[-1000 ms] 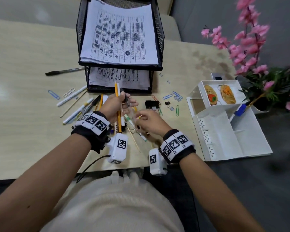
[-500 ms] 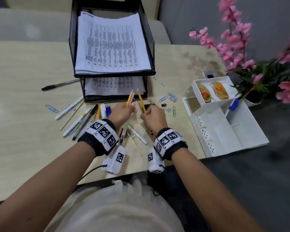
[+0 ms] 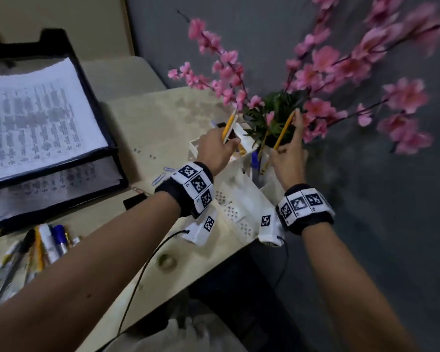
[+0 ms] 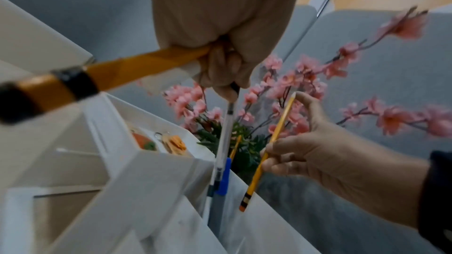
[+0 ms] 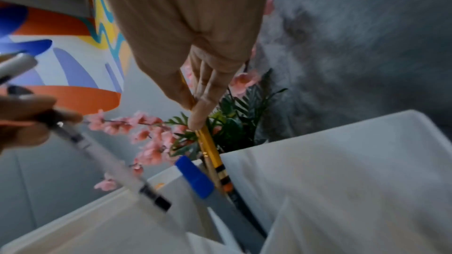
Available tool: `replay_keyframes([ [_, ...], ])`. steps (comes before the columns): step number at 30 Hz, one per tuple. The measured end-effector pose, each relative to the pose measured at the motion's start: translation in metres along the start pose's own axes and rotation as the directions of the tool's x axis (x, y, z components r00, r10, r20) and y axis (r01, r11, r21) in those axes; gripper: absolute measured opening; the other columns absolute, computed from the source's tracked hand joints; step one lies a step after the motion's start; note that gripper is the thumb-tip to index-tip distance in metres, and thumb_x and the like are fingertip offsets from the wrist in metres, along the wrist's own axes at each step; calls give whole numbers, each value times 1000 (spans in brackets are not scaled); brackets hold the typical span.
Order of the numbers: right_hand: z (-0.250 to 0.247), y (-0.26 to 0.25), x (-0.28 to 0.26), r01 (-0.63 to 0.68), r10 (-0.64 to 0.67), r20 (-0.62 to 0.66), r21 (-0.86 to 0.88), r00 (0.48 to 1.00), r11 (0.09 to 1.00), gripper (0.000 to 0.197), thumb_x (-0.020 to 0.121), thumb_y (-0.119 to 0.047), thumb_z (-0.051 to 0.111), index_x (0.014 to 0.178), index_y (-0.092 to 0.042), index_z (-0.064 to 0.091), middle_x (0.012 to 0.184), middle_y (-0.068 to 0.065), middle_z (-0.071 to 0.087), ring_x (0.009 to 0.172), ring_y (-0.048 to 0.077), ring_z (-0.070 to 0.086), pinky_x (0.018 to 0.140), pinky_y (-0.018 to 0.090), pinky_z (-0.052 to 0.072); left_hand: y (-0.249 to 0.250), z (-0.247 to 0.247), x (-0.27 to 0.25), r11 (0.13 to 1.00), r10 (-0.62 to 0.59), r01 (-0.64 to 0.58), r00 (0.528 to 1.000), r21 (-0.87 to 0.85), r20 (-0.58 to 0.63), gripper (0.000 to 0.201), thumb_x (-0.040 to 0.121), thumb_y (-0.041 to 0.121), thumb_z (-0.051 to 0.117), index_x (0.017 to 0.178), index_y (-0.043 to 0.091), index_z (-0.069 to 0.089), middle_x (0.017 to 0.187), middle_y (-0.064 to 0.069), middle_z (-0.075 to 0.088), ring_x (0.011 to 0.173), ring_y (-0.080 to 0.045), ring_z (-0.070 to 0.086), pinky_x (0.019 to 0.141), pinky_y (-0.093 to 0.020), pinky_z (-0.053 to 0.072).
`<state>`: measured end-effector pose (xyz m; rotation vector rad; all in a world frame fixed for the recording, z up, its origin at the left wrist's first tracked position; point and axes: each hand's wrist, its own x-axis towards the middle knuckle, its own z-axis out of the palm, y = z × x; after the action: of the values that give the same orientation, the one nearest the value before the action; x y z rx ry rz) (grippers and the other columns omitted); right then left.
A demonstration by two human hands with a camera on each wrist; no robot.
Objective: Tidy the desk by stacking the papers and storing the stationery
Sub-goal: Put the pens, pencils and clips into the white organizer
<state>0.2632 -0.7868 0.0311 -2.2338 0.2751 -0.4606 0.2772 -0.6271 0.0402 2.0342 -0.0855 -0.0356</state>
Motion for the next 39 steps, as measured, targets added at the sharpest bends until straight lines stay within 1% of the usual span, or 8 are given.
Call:
replay_keyframes([
  [3, -4, 15, 12, 0, 4, 74, -56, 997, 998, 90, 84, -3, 58, 143, -48, 7, 74, 11, 57, 55, 16, 54, 58, 28, 52, 7, 29, 20, 998, -24, 23, 1000, 58, 17, 25, 90, 20, 57, 93, -1, 70, 92, -16, 72, 87, -29, 65, 73, -30, 45],
  [7, 4, 34, 15, 8, 4, 195, -63, 981, 998, 80, 88, -9, 55, 144, -45, 9, 64, -9, 44, 52, 7, 47, 55, 24, 42, -1, 59, 39, 976, -98, 82, 993, 202, 72, 26, 88, 20, 59, 85, -5, 64, 87, -22, 64, 92, -36, 62, 72, -37, 44],
  [11, 12, 48, 10, -49, 69, 315, -72, 947, 996, 71, 85, -7, 55, 140, -40, 25, 89, 4, 58, 78, 22, 60, 76, 32, 50, -11, 76, 41, 940, -136, 82, 980, 332, 143, 21, 89, 14, 56, 97, -3, 64, 93, -24, 61, 97, -38, 61, 69, -35, 40],
  [14, 12, 48, 19, -100, 104, 163, -33, 981, 994, 35, 85, -10, 55, 119, -20, 55, 80, 3, 59, 78, 23, 61, 79, 41, 55, -14, 84, 43, 925, -118, 46, 979, 377, 168, 23, 91, 14, 53, 105, -2, 62, 107, -24, 63, 100, -38, 60, 78, -39, 46],
  [23, 19, 30, 40, -290, 177, 303, 381, 936, 878, 18, 88, -7, 60, 71, -15, 58, 58, 2, 49, 41, 0, 44, 44, 14, 40, -24, 99, 42, 938, 4, -66, 984, 341, 178, 24, 92, 15, 51, 106, 0, 63, 104, -23, 66, 98, -37, 60, 80, -38, 46],
  [27, 3, 23, 41, -279, 184, 271, 374, 945, 884, 19, 86, -6, 61, 71, -17, 60, 61, -2, 54, 53, 7, 47, 52, 15, 42, -28, 104, 38, 935, -35, -18, 989, 355, 141, 21, 91, 13, 50, 103, 2, 63, 100, -22, 66, 92, -38, 61, 76, -38, 49],
  [34, -77, -12, 56, 144, -96, -200, 238, 975, 961, 28, 86, -12, 61, 64, -29, 58, 50, -12, 54, 46, 4, 48, 50, 20, 42, -25, 99, 43, 938, -6, -21, 997, 347, 75, 22, 93, 13, 47, 108, 2, 58, 103, -21, 65, 95, -37, 60, 76, -39, 48],
  [39, -42, 13, 43, 85, -86, -29, -16, 996, 996, 12, 85, -12, 61, 78, -6, 68, 69, 4, 60, 65, 13, 51, 66, 20, 38, -22, 92, 55, 920, 51, -79, 995, 384, 84, 25, 92, 7, 48, 110, -1, 63, 113, -21, 58, 106, -34, 55, 82, -36, 44],
])
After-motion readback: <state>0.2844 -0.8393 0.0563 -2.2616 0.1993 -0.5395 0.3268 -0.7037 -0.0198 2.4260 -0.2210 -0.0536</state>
